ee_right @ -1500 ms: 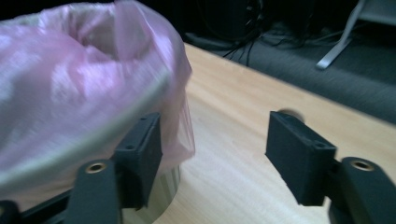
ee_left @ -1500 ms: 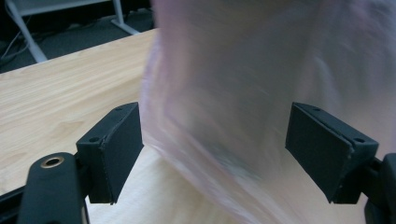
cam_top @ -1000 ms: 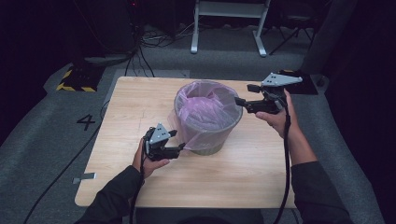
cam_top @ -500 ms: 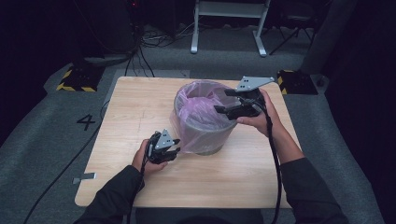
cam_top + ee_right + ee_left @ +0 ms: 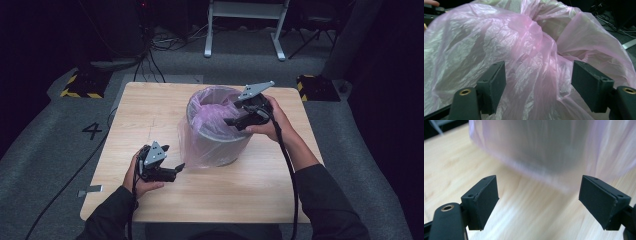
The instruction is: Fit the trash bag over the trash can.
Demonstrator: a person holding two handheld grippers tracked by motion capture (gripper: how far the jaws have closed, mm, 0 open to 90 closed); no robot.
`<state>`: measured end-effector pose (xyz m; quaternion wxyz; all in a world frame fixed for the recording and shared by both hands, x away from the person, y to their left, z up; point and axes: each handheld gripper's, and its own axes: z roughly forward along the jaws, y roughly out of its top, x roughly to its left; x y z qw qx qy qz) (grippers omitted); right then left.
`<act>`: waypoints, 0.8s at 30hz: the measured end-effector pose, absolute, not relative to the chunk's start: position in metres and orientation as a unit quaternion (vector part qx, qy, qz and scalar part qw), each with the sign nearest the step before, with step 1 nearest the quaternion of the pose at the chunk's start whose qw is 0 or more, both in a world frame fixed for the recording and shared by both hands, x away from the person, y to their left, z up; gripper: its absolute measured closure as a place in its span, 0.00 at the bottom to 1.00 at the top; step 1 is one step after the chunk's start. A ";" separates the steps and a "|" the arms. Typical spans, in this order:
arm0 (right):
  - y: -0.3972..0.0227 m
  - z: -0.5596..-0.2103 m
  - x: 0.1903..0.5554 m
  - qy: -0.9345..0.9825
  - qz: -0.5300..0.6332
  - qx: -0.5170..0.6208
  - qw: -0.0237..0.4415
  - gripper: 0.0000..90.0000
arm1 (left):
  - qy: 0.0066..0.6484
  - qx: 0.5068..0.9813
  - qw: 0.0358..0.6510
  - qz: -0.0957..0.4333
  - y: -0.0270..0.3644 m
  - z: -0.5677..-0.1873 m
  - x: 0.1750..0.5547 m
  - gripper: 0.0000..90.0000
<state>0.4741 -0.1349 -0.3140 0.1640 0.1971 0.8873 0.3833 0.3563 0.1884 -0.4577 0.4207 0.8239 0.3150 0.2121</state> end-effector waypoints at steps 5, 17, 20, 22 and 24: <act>-0.133 -0.320 0.481 0.898 0.362 0.193 0.157 0.32 | 0.325 0.835 0.395 0.202 0.199 -0.471 0.351 0.18; -0.128 -0.326 0.489 0.917 0.318 0.183 0.156 0.32 | 0.354 0.851 0.342 0.184 0.212 -0.495 0.355 0.18; -0.128 -0.325 0.492 0.913 0.322 0.192 0.161 0.33 | 0.354 0.854 0.340 0.170 0.212 -0.501 0.358 0.17; -0.129 -0.322 0.494 0.908 0.334 0.198 0.154 0.33 | 0.354 0.854 0.345 0.164 0.212 -0.501 0.360 0.17; -0.128 -0.319 0.496 0.905 0.340 0.204 0.150 0.33 | 0.352 0.854 0.347 0.162 0.212 -0.502 0.361 0.17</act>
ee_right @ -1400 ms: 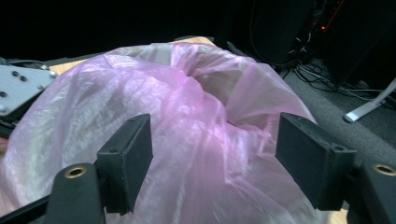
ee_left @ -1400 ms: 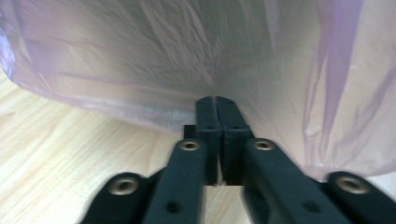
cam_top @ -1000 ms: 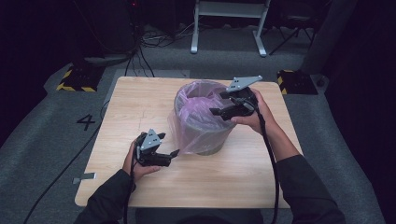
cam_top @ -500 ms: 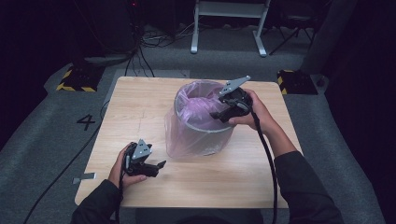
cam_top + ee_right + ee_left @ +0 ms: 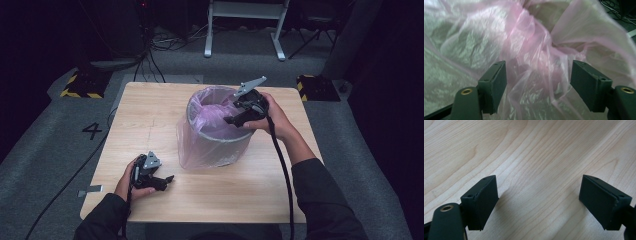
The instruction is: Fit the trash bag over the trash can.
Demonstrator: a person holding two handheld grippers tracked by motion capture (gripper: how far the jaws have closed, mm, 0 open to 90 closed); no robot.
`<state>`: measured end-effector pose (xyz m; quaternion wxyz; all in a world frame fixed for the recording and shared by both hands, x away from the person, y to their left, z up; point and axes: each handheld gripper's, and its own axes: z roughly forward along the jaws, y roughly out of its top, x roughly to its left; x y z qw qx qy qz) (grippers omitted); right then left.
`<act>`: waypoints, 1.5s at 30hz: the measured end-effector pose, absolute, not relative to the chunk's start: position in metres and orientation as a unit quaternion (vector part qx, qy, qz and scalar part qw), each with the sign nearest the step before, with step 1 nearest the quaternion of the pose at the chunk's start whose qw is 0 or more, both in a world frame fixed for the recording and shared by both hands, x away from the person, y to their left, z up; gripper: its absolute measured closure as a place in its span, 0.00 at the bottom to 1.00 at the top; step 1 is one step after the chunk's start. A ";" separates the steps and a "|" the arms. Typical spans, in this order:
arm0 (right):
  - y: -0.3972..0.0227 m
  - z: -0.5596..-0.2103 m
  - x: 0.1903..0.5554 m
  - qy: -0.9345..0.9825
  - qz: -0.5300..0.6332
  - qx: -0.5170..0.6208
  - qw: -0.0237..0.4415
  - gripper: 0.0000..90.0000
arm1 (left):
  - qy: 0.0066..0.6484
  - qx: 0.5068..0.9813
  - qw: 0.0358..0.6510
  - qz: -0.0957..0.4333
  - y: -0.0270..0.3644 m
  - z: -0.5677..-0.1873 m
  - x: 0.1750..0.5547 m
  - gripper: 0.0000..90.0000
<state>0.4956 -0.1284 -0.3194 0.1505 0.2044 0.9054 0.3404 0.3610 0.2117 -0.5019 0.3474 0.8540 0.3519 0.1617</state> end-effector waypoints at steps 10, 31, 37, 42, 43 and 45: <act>-0.121 -0.327 0.503 0.922 0.302 0.202 0.134 0.33 | 0.356 0.852 0.356 0.145 0.214 -0.505 0.368 0.12; -0.128 -0.323 0.496 0.913 0.317 0.206 0.154 0.30 | 0.356 0.852 0.355 0.146 0.214 -0.505 0.368 0.11; -0.143 -0.317 0.487 0.887 0.367 0.230 0.160 0.28 | 0.356 0.852 0.354 0.145 0.214 -0.505 0.368 0.11; -0.159 -0.310 0.476 0.871 0.402 0.235 0.157 0.25 | 0.356 0.852 0.354 0.145 0.214 -0.505 0.368 0.11; -0.162 -0.309 0.474 0.869 0.406 0.233 0.158 0.25 | 0.356 0.852 0.354 0.145 0.214 -0.505 0.368 0.11; -0.167 -0.308 0.469 0.864 0.413 0.237 0.166 0.25 | 0.357 0.852 0.355 0.145 0.214 -0.505 0.368 0.11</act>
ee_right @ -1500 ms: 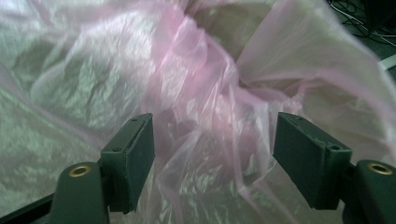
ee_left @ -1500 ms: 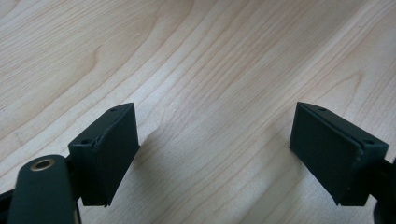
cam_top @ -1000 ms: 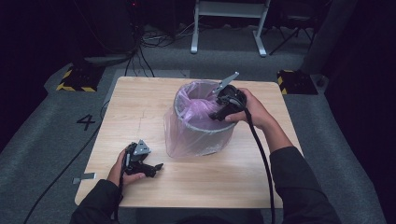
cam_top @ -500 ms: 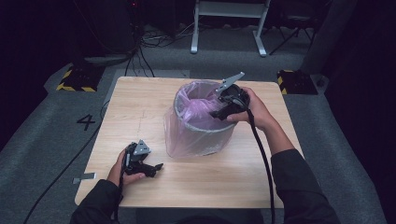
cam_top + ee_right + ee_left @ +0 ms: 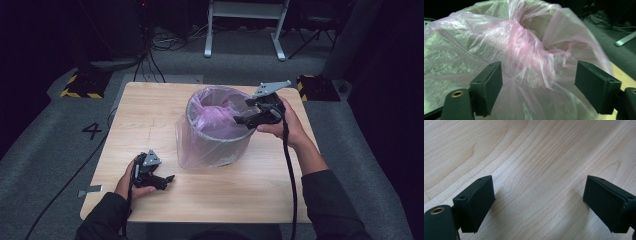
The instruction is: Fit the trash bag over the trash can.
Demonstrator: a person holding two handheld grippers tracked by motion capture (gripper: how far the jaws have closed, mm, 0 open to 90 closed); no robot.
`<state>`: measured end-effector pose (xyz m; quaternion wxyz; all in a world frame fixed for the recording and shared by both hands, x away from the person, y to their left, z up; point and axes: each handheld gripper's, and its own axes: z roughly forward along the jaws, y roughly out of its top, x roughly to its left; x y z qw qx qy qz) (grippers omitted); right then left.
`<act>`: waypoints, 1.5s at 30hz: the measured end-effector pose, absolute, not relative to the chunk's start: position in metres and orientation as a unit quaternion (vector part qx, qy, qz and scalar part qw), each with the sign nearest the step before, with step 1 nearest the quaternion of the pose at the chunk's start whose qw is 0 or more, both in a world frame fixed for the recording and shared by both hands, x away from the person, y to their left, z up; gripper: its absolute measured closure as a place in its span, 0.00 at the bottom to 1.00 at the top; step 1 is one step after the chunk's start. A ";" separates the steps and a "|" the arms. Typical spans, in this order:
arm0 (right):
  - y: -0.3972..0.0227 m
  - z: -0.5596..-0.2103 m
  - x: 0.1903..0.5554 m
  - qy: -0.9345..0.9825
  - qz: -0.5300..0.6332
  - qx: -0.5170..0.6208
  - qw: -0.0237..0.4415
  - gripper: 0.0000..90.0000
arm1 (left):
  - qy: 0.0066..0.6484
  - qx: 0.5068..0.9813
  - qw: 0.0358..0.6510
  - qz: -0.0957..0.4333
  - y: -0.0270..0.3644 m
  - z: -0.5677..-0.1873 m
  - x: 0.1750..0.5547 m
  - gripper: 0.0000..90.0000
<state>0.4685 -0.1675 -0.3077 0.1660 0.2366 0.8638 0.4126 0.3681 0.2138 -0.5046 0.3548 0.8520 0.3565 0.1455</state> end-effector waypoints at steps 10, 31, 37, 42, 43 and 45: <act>-0.188 -0.306 0.448 0.856 0.424 0.229 0.185 0.23 | 0.356 0.852 0.354 0.145 0.214 -0.505 0.368 0.11; -0.211 -0.314 0.425 0.863 0.403 0.224 0.207 0.23 | 0.357 0.853 0.353 0.145 0.214 -0.504 0.368 0.11; -0.211 -0.316 0.420 0.869 0.391 0.220 0.207 0.23 | 0.357 0.853 0.353 0.146 0.214 -0.505 0.368 0.11; -0.213 -0.320 0.416 0.874 0.378 0.219 0.212 0.24 | 0.357 0.853 0.353 0.146 0.214 -0.504 0.368 0.11; -0.213 -0.321 0.415 0.875 0.376 0.218 0.212 0.24 | 0.357 0.853 0.353 0.146 0.214 -0.504 0.368 0.11; -0.213 -0.324 0.414 0.877 0.372 0.219 0.211 0.24 | 0.357 0.853 0.353 0.146 0.214 -0.504 0.368 0.11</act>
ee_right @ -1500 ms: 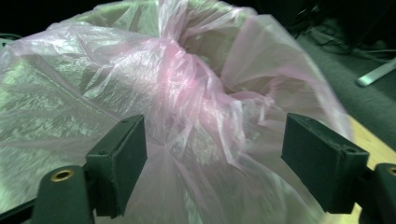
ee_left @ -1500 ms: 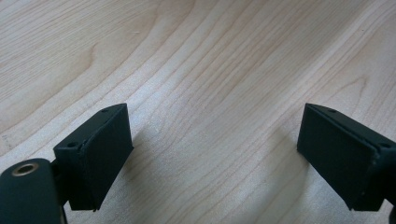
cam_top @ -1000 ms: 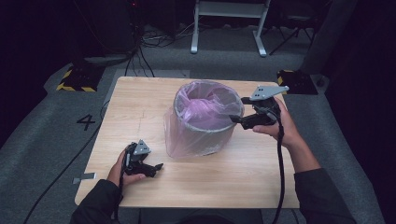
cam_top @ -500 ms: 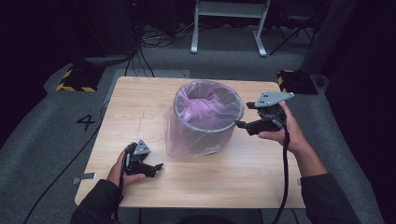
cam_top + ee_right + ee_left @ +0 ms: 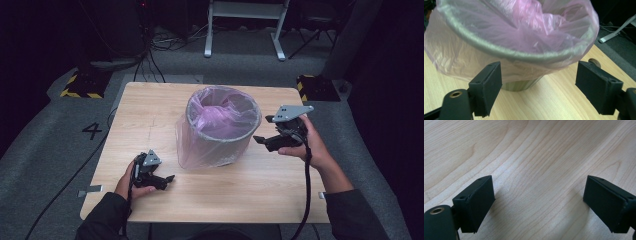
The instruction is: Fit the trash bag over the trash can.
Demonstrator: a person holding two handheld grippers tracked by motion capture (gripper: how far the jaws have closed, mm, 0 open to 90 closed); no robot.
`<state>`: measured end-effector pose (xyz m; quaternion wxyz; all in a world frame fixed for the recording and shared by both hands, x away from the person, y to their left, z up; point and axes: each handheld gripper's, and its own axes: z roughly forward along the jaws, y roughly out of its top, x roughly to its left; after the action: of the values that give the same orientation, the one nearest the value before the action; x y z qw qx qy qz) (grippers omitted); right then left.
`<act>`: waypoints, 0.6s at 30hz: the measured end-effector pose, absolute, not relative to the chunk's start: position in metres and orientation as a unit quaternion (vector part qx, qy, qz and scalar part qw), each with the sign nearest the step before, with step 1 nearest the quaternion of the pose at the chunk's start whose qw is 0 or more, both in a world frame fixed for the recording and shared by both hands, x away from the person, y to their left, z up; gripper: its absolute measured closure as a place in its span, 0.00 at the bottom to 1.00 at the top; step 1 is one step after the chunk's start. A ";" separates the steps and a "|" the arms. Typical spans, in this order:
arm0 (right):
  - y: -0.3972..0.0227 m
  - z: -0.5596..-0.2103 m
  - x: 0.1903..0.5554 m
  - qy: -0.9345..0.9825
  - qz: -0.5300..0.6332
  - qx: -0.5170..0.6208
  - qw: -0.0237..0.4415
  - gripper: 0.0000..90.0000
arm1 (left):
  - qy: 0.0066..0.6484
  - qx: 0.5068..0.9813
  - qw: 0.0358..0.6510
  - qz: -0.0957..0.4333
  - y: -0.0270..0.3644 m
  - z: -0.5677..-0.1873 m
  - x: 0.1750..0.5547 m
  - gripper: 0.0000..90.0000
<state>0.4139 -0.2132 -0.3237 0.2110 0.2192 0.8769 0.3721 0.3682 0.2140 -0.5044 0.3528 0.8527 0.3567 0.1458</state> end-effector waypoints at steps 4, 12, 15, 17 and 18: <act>-0.213 -0.329 0.412 0.883 0.362 0.215 0.209 0.24 | 0.356 0.852 0.354 0.146 0.214 -0.505 0.368 0.11; -0.214 -0.360 0.410 0.894 0.329 0.228 0.202 0.24 | 0.357 0.852 0.354 0.146 0.214 -0.505 0.368 0.11; -0.215 -0.372 0.410 0.898 0.319 0.230 0.195 0.24 | 0.358 0.852 0.354 0.145 0.214 -0.505 0.368 0.11; -0.215 -0.378 0.410 0.901 0.311 0.233 0.194 0.24 | 0.358 0.852 0.354 0.146 0.214 -0.505 0.368 0.11; -0.216 -0.381 0.409 0.901 0.309 0.235 0.193 0.24 | 0.358 0.851 0.354 0.145 0.214 -0.505 0.368 0.11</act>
<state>0.4093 -0.2161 -0.3811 0.1927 0.2347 0.9012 0.3092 0.3680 0.2137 -0.5046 0.3543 0.8514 0.3585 0.1450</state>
